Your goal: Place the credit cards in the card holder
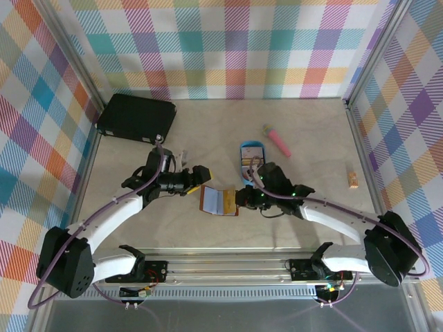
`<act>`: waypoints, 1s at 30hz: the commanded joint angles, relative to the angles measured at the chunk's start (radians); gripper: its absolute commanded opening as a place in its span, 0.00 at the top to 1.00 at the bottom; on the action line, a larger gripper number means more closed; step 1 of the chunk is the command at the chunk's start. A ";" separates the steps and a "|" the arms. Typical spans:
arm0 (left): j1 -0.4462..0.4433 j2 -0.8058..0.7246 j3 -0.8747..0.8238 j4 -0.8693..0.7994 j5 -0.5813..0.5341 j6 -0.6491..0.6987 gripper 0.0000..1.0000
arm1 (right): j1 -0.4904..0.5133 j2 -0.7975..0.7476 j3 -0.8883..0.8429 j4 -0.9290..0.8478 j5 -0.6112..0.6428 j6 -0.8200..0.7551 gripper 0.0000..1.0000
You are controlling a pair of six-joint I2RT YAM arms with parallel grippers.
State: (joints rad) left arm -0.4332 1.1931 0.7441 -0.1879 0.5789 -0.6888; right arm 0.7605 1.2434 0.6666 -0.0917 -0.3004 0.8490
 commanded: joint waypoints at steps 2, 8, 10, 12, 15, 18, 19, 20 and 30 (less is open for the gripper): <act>0.005 0.025 -0.012 -0.083 -0.040 0.122 0.23 | 0.038 0.041 -0.005 0.115 0.157 0.033 1.00; 0.007 0.085 -0.042 -0.069 -0.021 0.150 0.36 | 0.039 0.127 0.012 0.145 0.148 0.050 1.00; 0.007 0.103 -0.051 -0.053 -0.020 0.153 0.41 | 0.039 0.141 0.017 0.150 0.149 0.051 1.00; 0.007 0.116 -0.060 -0.050 -0.028 0.158 0.46 | 0.039 0.152 0.022 0.155 0.146 0.049 1.00; 0.007 0.129 -0.067 -0.048 -0.037 0.170 0.51 | 0.039 0.161 0.024 0.157 0.138 0.048 1.00; 0.007 0.141 -0.065 -0.065 -0.060 0.187 0.54 | 0.039 0.166 0.026 0.162 0.133 0.051 1.00; 0.007 0.144 -0.065 -0.065 -0.062 0.189 0.55 | 0.039 0.168 0.027 0.162 0.131 0.051 1.00; 0.007 0.148 -0.067 -0.062 -0.063 0.190 0.57 | 0.039 0.171 0.027 0.168 0.129 0.051 1.00; 0.007 0.197 -0.080 -0.018 -0.057 0.199 0.73 | 0.039 0.181 0.029 0.184 0.119 0.052 1.00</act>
State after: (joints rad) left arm -0.4332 1.3830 0.6765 -0.2325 0.5293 -0.5037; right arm 0.7956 1.4151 0.6640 0.0681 -0.1684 0.8906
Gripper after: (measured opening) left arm 0.283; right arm 0.054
